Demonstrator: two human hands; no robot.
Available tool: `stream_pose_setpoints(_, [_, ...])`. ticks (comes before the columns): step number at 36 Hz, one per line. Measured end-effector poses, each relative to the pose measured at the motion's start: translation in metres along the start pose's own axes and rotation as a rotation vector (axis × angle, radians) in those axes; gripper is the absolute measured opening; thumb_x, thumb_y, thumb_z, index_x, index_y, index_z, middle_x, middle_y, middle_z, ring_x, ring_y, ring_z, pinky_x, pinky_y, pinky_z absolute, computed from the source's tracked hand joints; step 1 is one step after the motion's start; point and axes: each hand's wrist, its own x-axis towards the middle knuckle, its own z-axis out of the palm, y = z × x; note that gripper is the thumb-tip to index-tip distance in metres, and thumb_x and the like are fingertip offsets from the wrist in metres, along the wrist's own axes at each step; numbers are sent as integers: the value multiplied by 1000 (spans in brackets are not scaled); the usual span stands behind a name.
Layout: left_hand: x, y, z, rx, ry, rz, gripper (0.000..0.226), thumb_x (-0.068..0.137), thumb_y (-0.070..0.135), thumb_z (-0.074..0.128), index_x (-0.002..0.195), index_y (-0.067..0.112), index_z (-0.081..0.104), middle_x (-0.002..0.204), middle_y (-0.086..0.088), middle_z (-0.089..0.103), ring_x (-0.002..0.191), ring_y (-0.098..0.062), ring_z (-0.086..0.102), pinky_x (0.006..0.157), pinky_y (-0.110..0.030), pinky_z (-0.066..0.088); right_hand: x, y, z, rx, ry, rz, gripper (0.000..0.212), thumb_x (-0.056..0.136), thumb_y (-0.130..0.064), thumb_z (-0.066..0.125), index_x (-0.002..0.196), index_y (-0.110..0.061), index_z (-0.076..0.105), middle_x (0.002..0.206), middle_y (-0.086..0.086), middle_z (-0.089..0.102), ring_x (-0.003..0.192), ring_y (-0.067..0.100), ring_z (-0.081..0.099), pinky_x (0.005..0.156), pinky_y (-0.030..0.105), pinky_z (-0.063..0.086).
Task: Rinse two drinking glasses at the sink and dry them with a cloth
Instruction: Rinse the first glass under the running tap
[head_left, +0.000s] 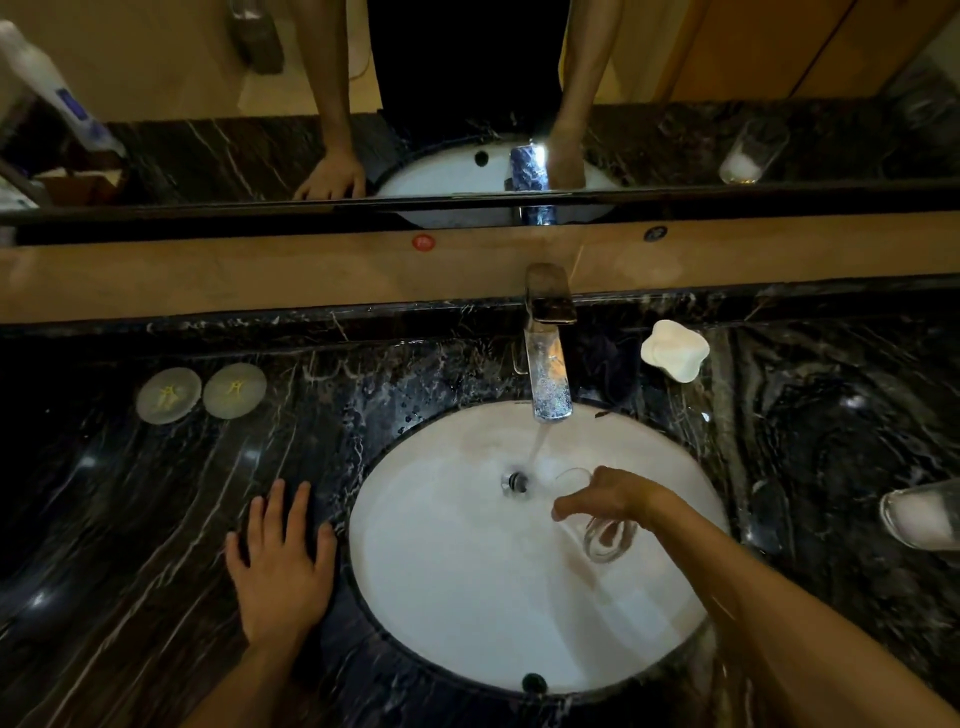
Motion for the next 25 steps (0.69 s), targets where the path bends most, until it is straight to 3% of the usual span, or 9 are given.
stream_pose_setpoints(4, [0, 3, -5, 2, -11, 0, 66, 95, 56, 23, 152, 27, 36, 161, -4, 30, 149, -27, 23, 116, -59, 14, -9, -2, -7, -200, 17, 33, 76, 54, -70, 69, 106, -17, 58, 92, 2, 74, 74, 17, 73, 82, 32, 57])
stream_pose_setpoints(9, [-2, 7, -11, -1, -32, -9, 68, 93, 57, 20, 153, 27, 35, 162, -4, 28, 150, -27, 20, 117, -59, 11, -17, 3, -4, -391, 237, -12, 96, 57, -71, 62, 136, -23, 33, 98, -5, 63, 92, 20, 64, 87, 40, 51])
stream_pose_setpoints(13, [-2, 16, -19, -8, -37, -27, 70, 91, 54, 25, 150, 20, 42, 159, -11, 34, 147, -33, 25, 116, -61, 13, -16, 16, 9, -95, 462, -231, 82, 63, -54, 76, 126, -30, 29, 100, -7, 64, 78, 18, 66, 73, 36, 53])
stream_pose_setpoints(16, [5, 29, -29, -26, -6, -8, 68, 88, 50, 30, 138, 11, 54, 147, -19, 46, 138, -38, 37, 115, -63, 16, -16, 23, 19, 187, 535, -378, 86, 62, -44, 85, 124, -35, 26, 113, -9, 60, 86, 19, 63, 68, 31, 50])
stream_pose_setpoints(22, [41, 106, -61, -109, -8, 393, 43, 97, 37, 46, 132, 16, 61, 133, -5, 62, 129, -23, 53, 119, -55, 15, -18, 23, 24, 447, 531, -429, 87, 57, -39, 91, 117, -42, 28, 114, -9, 62, 93, 17, 63, 69, 24, 50])
stream_pose_setpoints(25, [61, 166, -86, -222, 114, 717, 36, 97, 27, 54, 129, 15, 64, 129, -4, 65, 121, -23, 60, 116, -48, 26, -18, 19, 24, 465, 519, -443, 84, 57, -38, 90, 112, -44, 27, 112, -10, 61, 87, 3, 61, 51, 9, 45])
